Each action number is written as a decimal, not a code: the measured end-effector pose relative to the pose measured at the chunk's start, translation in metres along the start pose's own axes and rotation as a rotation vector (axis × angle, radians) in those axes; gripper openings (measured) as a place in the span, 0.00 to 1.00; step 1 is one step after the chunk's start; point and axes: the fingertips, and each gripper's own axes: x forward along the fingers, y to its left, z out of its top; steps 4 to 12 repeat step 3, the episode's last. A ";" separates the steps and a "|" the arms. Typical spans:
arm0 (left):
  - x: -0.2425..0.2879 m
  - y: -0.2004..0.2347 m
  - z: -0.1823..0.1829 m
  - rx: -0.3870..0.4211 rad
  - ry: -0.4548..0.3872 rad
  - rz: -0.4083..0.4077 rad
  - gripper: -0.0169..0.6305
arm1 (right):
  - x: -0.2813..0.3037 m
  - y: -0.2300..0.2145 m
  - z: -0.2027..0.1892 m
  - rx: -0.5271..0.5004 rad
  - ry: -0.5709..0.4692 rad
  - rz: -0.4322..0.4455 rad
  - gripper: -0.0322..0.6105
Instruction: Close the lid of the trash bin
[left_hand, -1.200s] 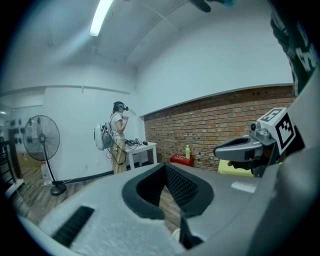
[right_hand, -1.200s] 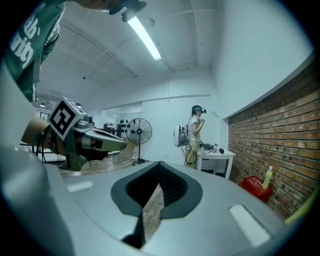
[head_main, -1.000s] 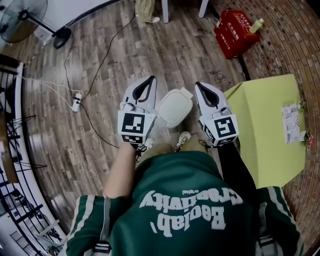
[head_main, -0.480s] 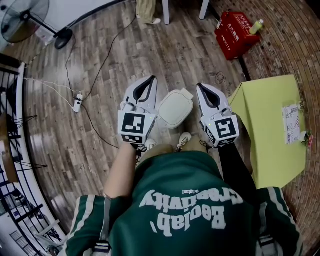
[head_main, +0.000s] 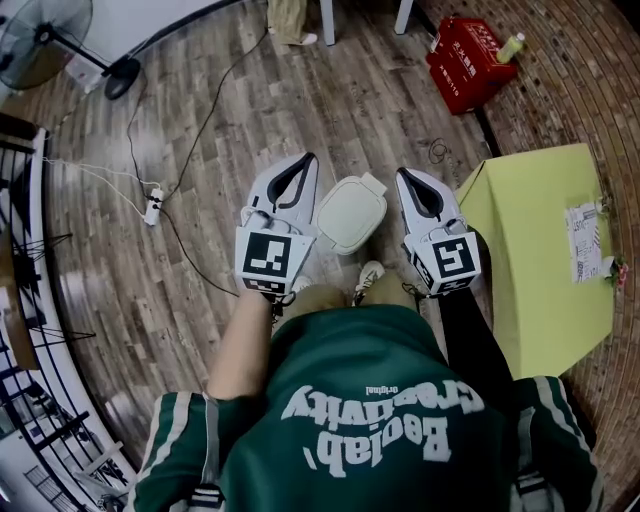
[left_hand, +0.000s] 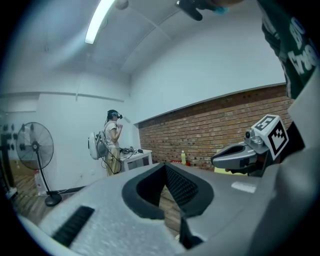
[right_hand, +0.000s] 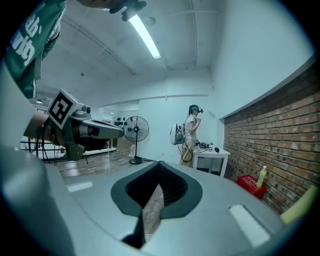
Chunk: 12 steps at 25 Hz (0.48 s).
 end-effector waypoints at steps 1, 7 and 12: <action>-0.001 0.001 0.000 0.007 -0.002 -0.002 0.04 | 0.001 0.000 -0.002 0.001 0.002 -0.006 0.07; -0.003 0.005 0.000 0.022 -0.005 -0.005 0.04 | 0.003 0.000 -0.005 0.003 0.006 -0.020 0.07; -0.003 0.005 0.000 0.022 -0.005 -0.005 0.04 | 0.003 0.000 -0.005 0.003 0.006 -0.020 0.07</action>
